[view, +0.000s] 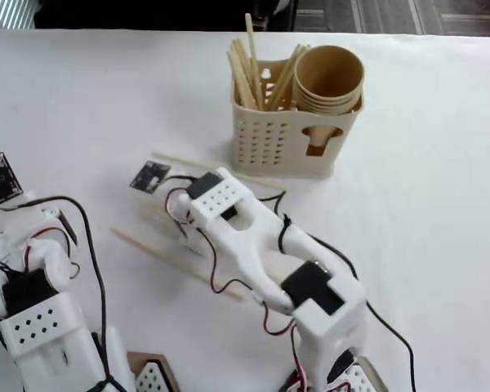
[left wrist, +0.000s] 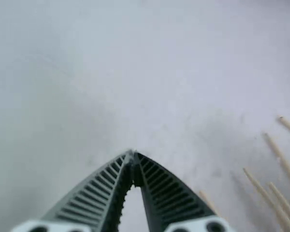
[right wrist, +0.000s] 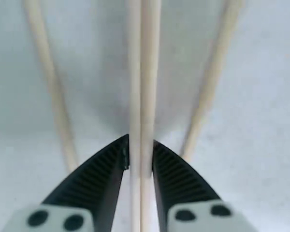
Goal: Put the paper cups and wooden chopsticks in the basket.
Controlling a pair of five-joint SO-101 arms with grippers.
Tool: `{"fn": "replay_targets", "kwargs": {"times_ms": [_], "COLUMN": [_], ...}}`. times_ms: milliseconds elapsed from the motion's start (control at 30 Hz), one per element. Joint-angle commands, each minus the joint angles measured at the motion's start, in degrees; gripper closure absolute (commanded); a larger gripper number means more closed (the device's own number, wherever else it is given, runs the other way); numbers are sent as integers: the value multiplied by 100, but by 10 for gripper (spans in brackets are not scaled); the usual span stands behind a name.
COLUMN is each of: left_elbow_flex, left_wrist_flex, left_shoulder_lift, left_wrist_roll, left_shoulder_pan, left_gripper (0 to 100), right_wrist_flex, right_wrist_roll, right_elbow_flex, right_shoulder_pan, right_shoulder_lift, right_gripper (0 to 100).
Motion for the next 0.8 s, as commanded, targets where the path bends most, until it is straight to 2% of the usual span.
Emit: {"fn": "replay_targets", "kwargs": {"times_ms": [0,400,767], "left_elbow_flex": [-35,-35,-35], "left_wrist_flex": [-141,-141,-141], "left_shoulder_lift": [-101,-101,-101], "left_wrist_roll": [62,62,62], "left_shoulder_pan": [-13,-13,-13], "left_gripper": [976,976,976], "right_wrist_flex": [163,127,-840], "right_wrist_roll": [18,-26,-316], "right_elbow_flex": [62,501,475], "right_shoulder_pan": [242,558,558], "right_shoulder_lift": [-892,-3248,-4312], "right_gripper": [979,979,979]}}
